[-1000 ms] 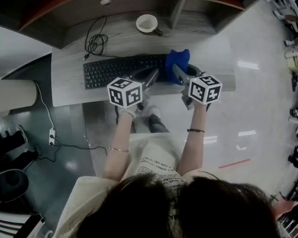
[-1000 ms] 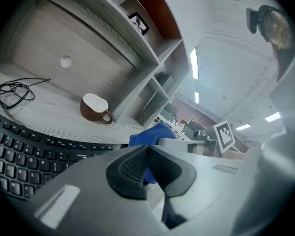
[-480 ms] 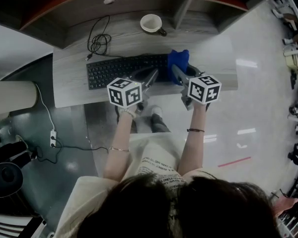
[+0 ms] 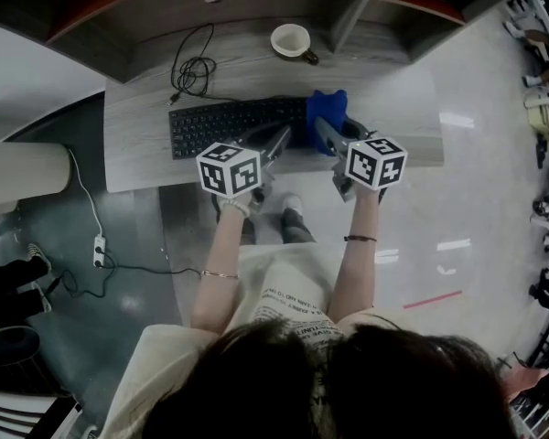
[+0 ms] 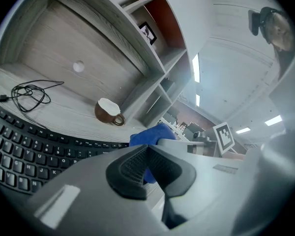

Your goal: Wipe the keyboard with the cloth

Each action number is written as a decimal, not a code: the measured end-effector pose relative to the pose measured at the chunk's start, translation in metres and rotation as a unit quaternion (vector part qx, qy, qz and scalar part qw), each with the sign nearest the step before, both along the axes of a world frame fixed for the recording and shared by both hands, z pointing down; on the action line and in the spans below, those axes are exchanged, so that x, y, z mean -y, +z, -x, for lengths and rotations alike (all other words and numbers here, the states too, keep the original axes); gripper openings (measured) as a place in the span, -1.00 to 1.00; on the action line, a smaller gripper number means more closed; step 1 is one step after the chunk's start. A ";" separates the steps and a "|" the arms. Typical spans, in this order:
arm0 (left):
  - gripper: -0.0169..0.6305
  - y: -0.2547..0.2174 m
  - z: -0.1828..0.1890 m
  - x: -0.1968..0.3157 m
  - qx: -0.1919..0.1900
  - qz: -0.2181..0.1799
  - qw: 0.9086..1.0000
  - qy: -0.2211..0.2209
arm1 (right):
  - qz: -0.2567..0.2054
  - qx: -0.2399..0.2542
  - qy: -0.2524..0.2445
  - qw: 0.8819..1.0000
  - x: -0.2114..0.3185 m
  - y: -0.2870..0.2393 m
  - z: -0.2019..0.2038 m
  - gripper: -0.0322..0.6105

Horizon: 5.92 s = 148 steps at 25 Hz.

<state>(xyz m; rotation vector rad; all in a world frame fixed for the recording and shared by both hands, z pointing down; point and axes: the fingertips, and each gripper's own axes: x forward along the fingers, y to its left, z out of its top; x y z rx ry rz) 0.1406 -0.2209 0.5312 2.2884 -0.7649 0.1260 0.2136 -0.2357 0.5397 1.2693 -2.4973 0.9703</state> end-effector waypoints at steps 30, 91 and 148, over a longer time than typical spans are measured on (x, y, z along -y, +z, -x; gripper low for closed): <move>-0.94 -0.006 0.053 -0.011 -0.002 -0.005 0.999 -0.031 | -0.003 0.006 -0.024 1.000 -0.008 -0.003 0.051 -0.72; -0.94 -0.007 0.170 -0.009 -0.005 -0.013 0.997 -0.073 | 0.000 0.011 -0.052 0.999 -0.001 0.003 0.168 -0.72; -0.94 0.004 0.278 -0.011 -0.011 -0.007 0.994 -0.104 | 0.001 0.020 -0.060 0.998 0.004 0.013 0.266 -0.72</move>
